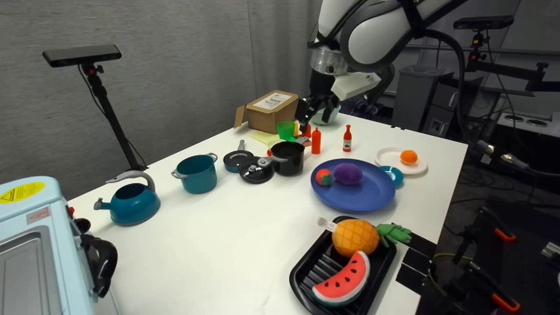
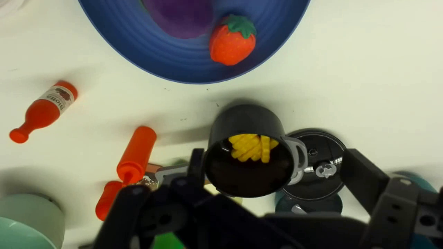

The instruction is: Put the strawberry, the eggplant, the pineapple, the watermelon and the orange plush toys on the blue plate

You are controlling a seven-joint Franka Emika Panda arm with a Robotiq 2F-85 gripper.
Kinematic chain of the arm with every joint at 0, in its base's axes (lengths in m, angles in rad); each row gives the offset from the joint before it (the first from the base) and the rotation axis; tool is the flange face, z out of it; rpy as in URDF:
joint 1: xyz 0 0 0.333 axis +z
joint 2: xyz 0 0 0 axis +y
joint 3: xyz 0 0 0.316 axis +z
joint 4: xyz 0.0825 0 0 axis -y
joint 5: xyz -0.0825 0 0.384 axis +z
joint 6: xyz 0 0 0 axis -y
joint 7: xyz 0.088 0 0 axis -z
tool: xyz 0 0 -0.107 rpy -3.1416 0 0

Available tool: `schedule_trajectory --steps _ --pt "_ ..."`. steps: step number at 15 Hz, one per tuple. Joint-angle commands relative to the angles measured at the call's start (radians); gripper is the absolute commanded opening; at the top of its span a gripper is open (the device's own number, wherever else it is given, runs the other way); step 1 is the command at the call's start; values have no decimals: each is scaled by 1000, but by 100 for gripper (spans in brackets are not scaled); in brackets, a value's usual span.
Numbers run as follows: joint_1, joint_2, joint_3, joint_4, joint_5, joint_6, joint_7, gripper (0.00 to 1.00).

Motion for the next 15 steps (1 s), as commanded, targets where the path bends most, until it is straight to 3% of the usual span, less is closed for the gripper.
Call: schedule_trajectory --steps 1,12,15 --pt "-1 4 1 5 1 -3 0 100" --pt "-6 10 -1 9 11 -10 -4 100" --pt "-25 15 15 22 62 -53 -102 100"
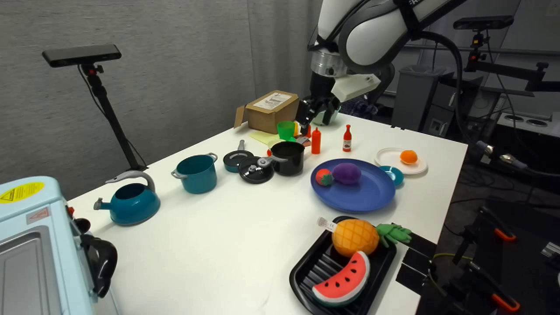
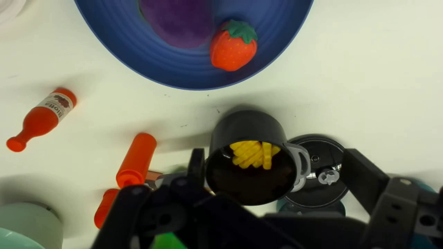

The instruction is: Put the strawberry, the eggplant, the pineapple, the watermelon and the orange plush toys on the blue plate

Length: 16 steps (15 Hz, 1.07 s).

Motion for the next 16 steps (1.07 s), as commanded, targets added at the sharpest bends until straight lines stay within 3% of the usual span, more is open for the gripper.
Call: schedule_trajectory --steps 1,6,10,16 --pt "-23 11 24 19 54 -55 -131 100" --pt "-25 41 69 10 117 -121 -347 100" --pt "-18 55 119 -31 192 -155 -429 100" --pt "-26 57 177 -71 271 -393 -570 100"
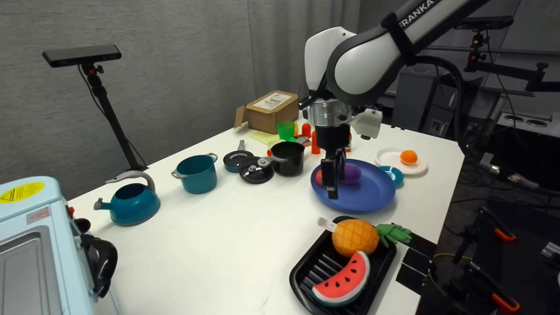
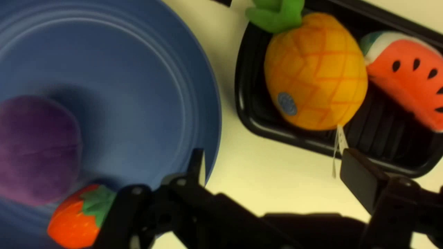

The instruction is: Put the strawberry, the eggplant, the pineapple, the watermelon and the orange plush toys on the blue plate

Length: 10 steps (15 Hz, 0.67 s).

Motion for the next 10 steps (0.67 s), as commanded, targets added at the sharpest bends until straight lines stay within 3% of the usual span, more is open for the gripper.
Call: schedule_trajectory --steps 1,4,10 --pt "-26 9 29 -6 84 -125 -149 100" --pt "-35 15 19 -43 89 -118 -255 100" --pt "-45 7 23 -119 91 -33 -320 100"
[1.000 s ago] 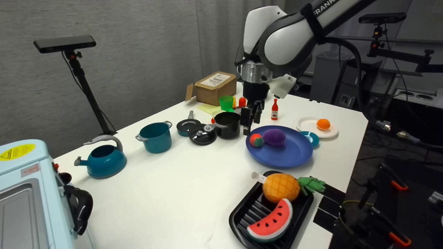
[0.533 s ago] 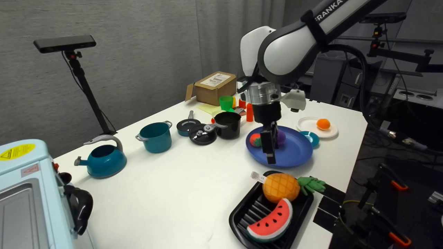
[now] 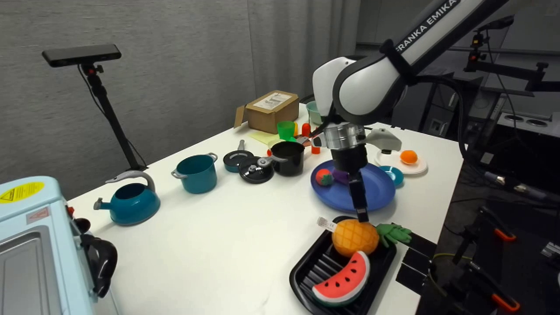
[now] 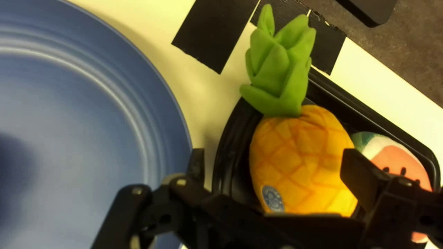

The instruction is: Put the strawberry, the eggplant, the pineapple, the watermelon and the orange plush toys on the blue plate

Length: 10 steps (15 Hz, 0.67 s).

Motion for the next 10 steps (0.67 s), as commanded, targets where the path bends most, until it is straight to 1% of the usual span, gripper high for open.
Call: schedule_trajectory --steps 1,6,8,10 --pt "-21 -27 13 -46 30 44 -48 100" --pt "-13 -66 26 -96 73 136 -21 100" --pt "-5 -74 34 -107 85 139 -11 100" --pt "0 -74 43 -110 95 117 -8 100"
